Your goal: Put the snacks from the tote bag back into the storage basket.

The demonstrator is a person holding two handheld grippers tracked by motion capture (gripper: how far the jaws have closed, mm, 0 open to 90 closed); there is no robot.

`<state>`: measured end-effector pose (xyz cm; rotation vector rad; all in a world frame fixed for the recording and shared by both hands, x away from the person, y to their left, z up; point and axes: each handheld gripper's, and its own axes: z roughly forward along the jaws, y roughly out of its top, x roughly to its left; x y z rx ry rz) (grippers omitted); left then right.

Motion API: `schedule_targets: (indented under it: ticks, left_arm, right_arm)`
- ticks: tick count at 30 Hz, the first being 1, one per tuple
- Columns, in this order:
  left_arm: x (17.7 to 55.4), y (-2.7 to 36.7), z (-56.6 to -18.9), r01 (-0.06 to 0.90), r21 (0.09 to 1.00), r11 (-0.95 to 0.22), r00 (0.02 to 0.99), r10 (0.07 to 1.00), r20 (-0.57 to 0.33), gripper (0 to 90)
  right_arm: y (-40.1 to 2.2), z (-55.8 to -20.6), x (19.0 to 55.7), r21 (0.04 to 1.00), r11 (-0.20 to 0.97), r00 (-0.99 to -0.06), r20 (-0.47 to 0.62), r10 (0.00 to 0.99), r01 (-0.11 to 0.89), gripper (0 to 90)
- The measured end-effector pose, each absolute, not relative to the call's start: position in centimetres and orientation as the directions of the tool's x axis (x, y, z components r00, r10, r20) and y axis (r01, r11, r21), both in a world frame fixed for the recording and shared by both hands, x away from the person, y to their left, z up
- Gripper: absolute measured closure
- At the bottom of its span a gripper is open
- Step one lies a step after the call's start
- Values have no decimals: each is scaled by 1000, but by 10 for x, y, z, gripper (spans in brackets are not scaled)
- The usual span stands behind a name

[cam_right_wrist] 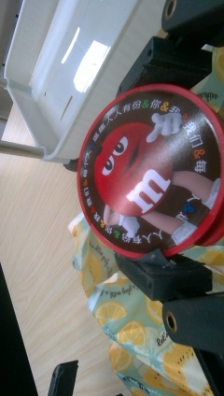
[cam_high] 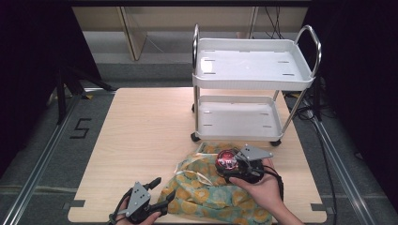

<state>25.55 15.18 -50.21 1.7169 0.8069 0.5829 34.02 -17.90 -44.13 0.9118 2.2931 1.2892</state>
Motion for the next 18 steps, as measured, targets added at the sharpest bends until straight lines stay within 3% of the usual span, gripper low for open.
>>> schedule_targets:
  ticks: [18]
  left_arm:
    - [255, 152, -502, 225, 959, -171, 645, 764, -15, 325]
  right_arm:
    - [-177, -430, 346, 866, 365, -716, -10, 698, 343, 267]
